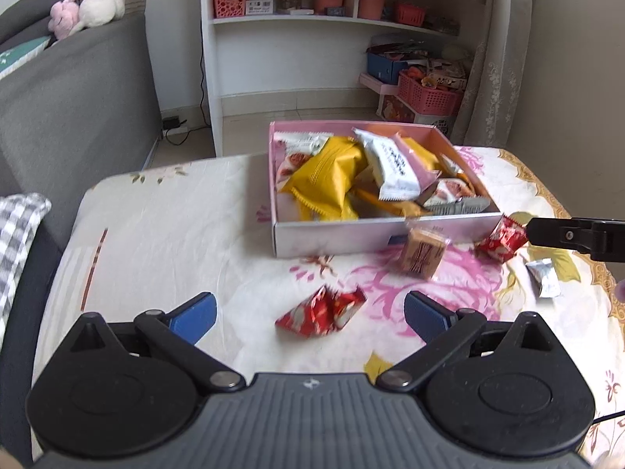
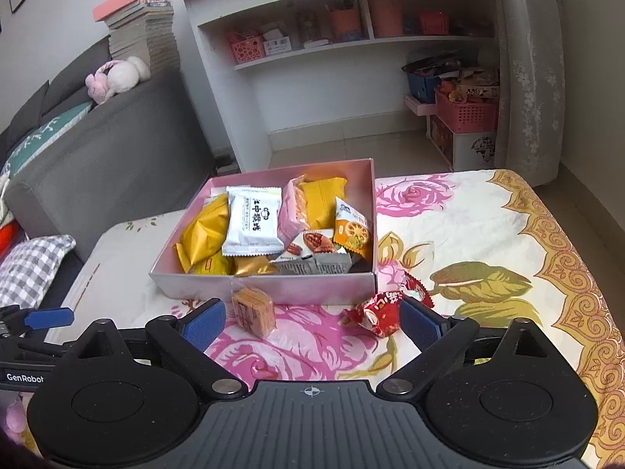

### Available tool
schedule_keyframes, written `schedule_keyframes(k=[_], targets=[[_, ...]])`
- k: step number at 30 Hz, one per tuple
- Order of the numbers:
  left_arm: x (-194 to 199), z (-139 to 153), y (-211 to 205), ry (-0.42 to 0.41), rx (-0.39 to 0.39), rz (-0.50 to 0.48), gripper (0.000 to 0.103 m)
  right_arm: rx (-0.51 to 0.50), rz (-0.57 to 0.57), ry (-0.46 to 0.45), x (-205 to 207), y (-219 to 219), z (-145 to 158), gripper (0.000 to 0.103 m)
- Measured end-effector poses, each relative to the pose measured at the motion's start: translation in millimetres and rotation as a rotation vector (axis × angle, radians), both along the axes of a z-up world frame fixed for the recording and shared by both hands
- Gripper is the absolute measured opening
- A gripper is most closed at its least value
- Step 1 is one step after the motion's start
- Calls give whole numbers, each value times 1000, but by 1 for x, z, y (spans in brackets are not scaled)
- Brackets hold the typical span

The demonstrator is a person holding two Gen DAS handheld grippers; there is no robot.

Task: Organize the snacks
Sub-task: 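Move both tools toward the red-wrapped candies lying on the bed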

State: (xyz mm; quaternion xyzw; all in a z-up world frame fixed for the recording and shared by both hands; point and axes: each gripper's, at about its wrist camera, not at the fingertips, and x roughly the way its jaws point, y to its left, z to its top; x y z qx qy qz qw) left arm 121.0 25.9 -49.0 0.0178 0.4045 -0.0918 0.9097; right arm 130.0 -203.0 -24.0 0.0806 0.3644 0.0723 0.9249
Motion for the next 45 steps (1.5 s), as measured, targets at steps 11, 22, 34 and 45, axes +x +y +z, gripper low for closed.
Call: schedule_keyframes(k=[11,22,34,45], targets=[[-19,-20,10,-10,27,-3,103,-164,93,53,-29,6,-48,98],[-20,-52,4,0,44,-17,103,-249,97,103,-32,-8,-86,101],[-24,-76,-10,-61,60,-115,103,-159,95,-46,-31,-17,-102,103],[-9,-79,-18,-100,33,-104,103,-157,113,-36,-3,-15,-101,103]])
